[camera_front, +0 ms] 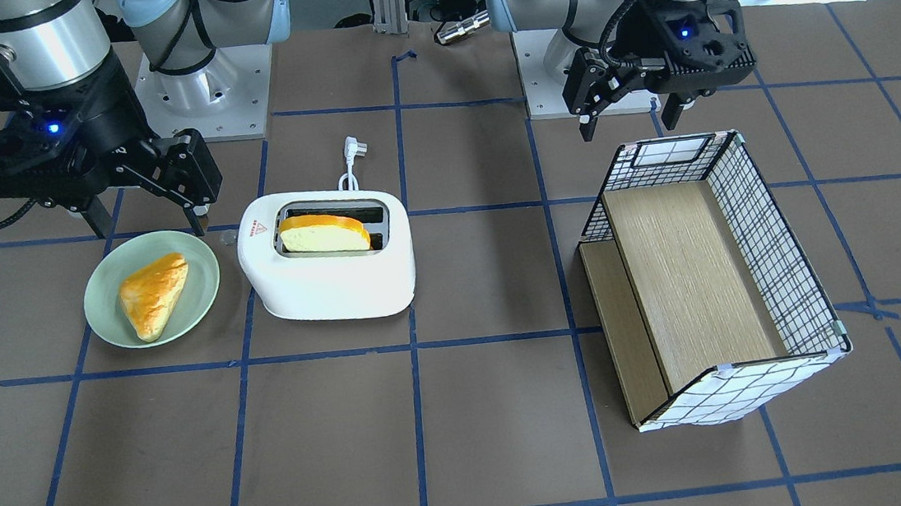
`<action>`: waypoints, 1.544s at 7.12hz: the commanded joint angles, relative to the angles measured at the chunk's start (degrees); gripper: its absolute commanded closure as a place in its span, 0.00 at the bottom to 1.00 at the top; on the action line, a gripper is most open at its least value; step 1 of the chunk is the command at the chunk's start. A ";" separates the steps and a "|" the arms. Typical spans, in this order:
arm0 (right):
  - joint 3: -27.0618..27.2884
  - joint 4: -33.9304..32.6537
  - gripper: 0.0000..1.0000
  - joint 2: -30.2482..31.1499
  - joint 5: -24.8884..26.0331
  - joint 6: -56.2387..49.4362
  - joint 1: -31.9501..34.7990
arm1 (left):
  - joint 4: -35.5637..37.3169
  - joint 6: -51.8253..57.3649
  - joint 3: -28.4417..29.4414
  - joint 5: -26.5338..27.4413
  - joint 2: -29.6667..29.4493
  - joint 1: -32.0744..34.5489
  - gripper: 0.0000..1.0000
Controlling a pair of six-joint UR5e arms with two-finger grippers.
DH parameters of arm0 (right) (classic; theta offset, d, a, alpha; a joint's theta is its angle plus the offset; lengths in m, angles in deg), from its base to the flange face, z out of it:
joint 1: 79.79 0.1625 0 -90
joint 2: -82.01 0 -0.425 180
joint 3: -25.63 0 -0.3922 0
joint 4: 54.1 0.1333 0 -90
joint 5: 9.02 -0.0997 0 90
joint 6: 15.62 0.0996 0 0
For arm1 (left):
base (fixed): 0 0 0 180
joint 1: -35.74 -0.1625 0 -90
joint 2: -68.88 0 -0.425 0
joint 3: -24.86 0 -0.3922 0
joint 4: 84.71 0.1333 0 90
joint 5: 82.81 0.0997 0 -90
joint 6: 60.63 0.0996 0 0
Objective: Press toaster with right arm
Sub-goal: 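Lower the right gripper toward the lever on the white toaster's side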
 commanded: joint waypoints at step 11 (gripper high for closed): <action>11.67 8.91 1.00 -0.37 -9.83 -13.04 -10.69 | 0.00 0.00 0.00 0.00 0.00 0.00 0.00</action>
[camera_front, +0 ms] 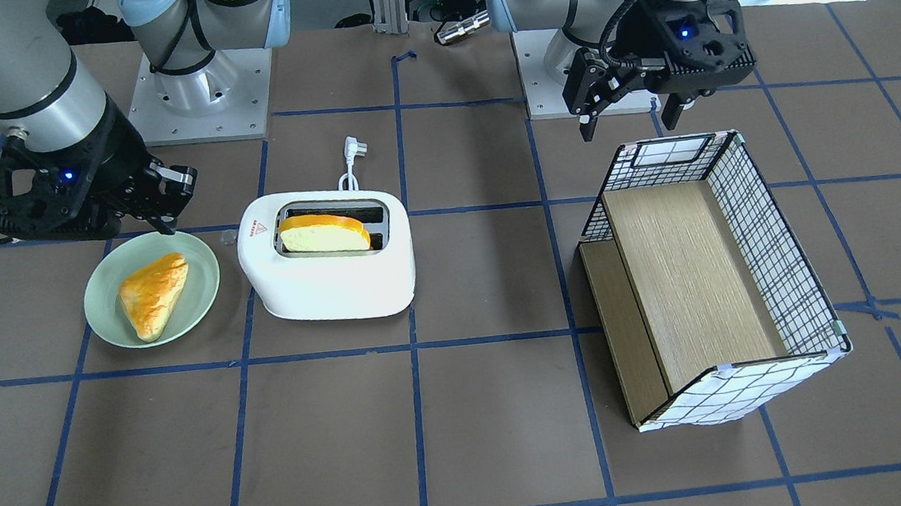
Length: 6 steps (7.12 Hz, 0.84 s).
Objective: Press toaster with right arm
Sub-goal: 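Lower the right gripper toward the lever on the white toaster's side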
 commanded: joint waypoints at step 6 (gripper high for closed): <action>17.10 -8.39 1.00 0.03 -9.44 -12.78 -4.53 | 0.00 0.00 0.00 0.00 0.00 0.00 0.00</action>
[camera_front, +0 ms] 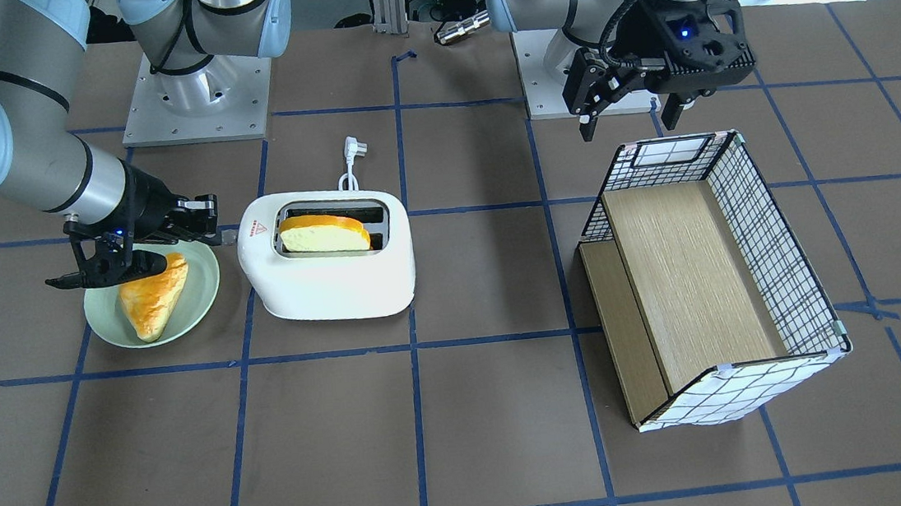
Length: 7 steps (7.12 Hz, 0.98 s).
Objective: Press toaster with right arm
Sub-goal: 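Position the right gripper on top of the toaster's lever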
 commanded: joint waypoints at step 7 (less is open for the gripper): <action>2.73 -3.42 1.00 -1.50 0.00 -0.50 -0.06 | 0.00 0.00 0.00 0.00 0.00 0.00 0.00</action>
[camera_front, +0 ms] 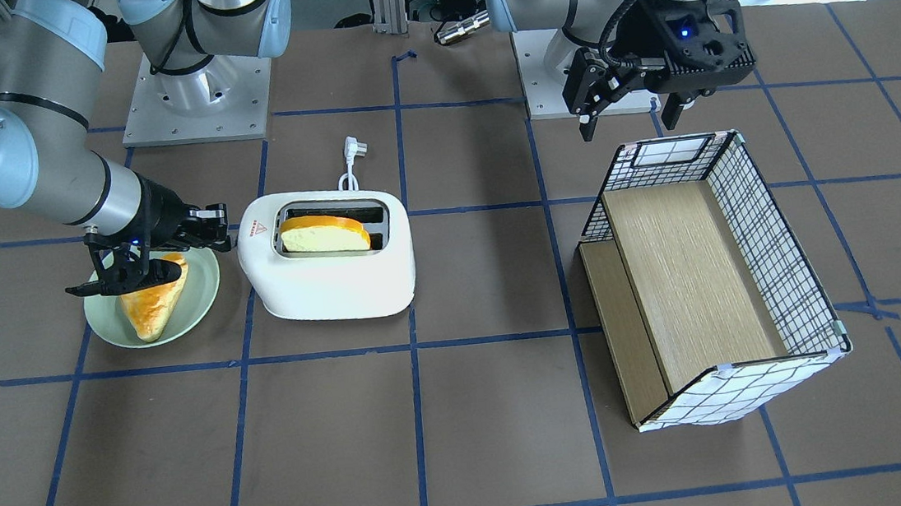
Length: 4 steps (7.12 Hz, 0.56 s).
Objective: Press toaster with right arm
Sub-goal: 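Position the right gripper on top of the toaster's lever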
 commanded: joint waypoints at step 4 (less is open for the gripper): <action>0.10 -0.73 1.00 -1.58 -0.05 0.00 -0.53 | 0.00 0.00 0.00 0.00 0.00 0.00 0.00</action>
